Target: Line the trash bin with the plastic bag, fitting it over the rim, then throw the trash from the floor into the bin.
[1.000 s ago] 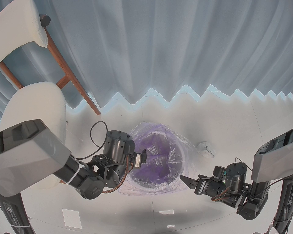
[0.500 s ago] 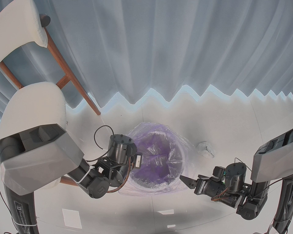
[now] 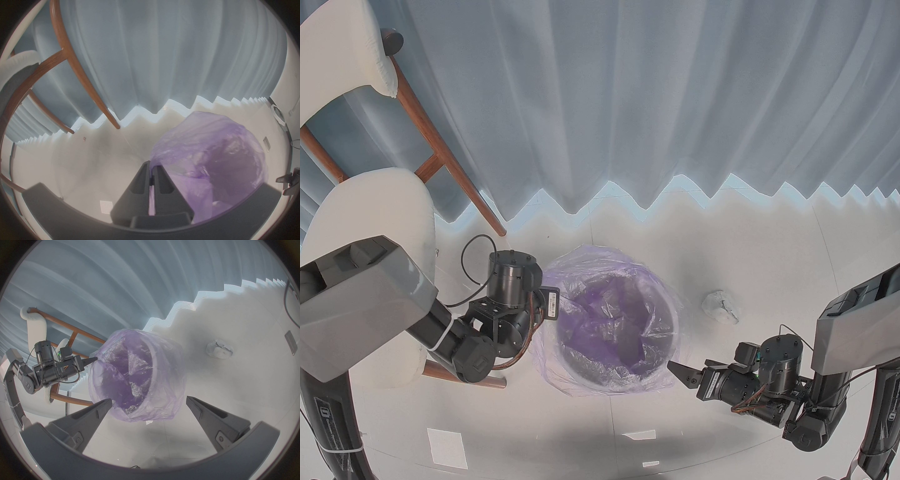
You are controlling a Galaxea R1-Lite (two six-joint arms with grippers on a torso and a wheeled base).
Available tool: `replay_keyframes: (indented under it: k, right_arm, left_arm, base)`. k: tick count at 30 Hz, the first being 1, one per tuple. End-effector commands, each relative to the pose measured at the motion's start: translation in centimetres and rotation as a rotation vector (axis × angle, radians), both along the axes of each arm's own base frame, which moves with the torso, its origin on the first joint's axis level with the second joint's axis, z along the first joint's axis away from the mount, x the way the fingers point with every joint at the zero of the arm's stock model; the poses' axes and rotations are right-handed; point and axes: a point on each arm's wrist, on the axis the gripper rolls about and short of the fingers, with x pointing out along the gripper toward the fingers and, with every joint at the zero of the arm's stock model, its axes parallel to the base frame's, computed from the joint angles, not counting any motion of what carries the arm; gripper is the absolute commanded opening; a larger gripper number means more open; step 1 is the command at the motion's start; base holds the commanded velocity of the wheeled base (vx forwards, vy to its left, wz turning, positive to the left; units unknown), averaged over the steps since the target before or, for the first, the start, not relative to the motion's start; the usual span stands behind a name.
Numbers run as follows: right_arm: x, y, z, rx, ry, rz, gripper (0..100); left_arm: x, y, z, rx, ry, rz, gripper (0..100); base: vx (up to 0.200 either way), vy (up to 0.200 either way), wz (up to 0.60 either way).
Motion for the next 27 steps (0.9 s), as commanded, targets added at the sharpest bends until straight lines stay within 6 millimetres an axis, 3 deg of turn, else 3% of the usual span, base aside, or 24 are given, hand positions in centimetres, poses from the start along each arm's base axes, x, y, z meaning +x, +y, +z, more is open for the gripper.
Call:
replay_keyframes:
  k: [1, 6, 17, 27]
  right_arm:
    - [0.0, 0.1, 0.1, 0.005, -0.014, 0.002, 100]
    - [0.0, 0.1, 0.2, 0.005, -0.017, 0.003, 100]
    - [0.0, 0.0, 0.1, 0.005, -0.014, 0.001, 100]
    - [0.0, 0.1, 0.0, 0.004, -0.011, 0.001, 100]
  left_arm:
    - [1.6, 1.4, -0.7, 0.001, 0.005, 0.049, 0]
    - [3.5, 1.5, -2.8, 0.004, 0.021, 0.072, 0]
    - [5.1, 0.7, -6.5, 0.003, 0.068, 0.083, 0]
    - [4.9, 0.4, -5.4, -0.068, 0.044, 0.092, 0]
  base:
    - [0.0, 0.0, 0.0]
    - [0.0, 0.0, 0.0]
    - [0.0, 0.0, 0.0]
    - [0.0, 0.0, 0.0]
